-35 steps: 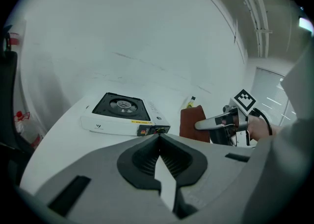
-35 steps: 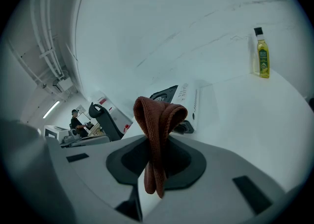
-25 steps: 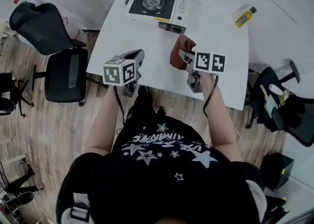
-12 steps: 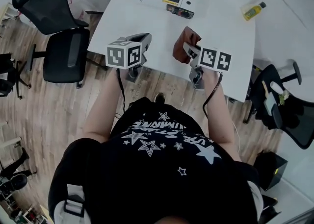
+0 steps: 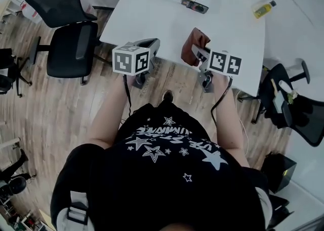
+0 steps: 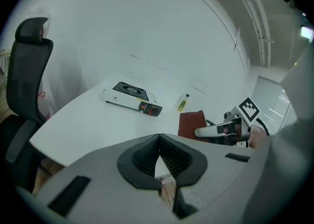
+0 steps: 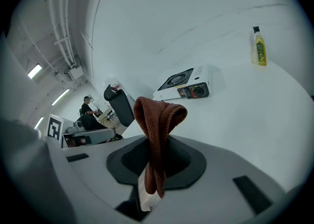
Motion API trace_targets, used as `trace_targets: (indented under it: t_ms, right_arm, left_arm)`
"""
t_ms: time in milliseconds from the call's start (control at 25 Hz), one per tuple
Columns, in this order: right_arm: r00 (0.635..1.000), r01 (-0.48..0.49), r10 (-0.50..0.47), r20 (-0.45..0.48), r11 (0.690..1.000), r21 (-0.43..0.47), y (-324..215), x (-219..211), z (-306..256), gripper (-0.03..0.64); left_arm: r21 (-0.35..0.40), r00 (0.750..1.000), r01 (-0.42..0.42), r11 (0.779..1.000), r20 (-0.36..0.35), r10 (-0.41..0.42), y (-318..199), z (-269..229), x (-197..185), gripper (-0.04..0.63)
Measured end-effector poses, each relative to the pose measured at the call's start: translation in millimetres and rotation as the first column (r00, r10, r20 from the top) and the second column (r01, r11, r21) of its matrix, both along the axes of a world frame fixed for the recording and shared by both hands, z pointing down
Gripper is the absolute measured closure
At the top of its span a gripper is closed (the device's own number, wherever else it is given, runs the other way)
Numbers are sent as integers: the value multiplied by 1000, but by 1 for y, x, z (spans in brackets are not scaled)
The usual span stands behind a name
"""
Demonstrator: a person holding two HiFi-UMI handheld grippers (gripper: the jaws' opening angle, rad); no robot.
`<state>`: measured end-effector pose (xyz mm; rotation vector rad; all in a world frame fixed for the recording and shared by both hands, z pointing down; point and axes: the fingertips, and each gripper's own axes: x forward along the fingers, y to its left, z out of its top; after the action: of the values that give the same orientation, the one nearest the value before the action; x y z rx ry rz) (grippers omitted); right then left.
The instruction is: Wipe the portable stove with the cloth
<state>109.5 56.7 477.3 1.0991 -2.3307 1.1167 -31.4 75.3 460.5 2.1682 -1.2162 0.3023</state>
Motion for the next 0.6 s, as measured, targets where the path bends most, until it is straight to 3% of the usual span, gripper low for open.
trace_targets:
  t_ms: [600]
  right_arm:
    - [997, -77, 77, -18, 997, 8, 92, -11, -6, 549]
  left_arm:
    - [-34, 997, -76, 997, -15, 76, 97, 3, -18, 588]
